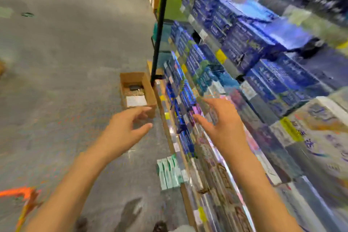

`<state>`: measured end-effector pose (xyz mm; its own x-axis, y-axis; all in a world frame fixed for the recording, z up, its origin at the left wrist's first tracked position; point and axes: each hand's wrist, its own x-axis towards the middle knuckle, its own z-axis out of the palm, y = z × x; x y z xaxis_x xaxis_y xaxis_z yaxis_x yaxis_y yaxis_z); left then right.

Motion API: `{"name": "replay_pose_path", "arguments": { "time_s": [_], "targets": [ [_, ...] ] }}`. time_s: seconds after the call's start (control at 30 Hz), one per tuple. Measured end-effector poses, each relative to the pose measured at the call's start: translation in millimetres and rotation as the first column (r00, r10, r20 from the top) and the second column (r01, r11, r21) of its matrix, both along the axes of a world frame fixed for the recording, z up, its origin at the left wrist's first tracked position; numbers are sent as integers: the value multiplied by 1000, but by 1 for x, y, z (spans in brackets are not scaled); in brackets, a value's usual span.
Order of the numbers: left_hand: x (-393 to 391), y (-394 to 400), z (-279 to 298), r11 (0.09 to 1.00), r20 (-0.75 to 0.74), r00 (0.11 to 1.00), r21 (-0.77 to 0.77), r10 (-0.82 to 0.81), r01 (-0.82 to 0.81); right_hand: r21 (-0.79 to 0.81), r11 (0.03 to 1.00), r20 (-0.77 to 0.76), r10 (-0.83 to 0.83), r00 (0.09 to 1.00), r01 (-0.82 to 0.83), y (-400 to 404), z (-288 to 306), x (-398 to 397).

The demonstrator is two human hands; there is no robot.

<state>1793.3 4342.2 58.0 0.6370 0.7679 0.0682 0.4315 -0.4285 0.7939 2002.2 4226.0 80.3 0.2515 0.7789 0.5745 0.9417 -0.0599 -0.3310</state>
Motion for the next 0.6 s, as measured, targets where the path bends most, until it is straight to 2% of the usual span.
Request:
{"name": "replay_pose_path", "arguments": {
  "time_s": [0.17, 0.37, 0.5, 0.6],
  "targets": [
    [77, 14, -41, 996, -69, 994, -42, -85, 82, -77, 992, -13, -99, 995, 98, -3, -43, 62],
    [126, 47, -107, 971, -228, 945, -90, -236, 221, -225, 964, -204, -191, 960, 144, 7, -118, 90],
    [162, 72, -204, 937, -369, 864, -70, -343, 342, -421, 885, -362, -363, 859, 197, 12, -225, 108],
    [197, 82, -318, 854, -509, 726, -37, -463, 519, -567, 796, -455, -518, 724, 213, 10, -343, 112]
  ]
}}
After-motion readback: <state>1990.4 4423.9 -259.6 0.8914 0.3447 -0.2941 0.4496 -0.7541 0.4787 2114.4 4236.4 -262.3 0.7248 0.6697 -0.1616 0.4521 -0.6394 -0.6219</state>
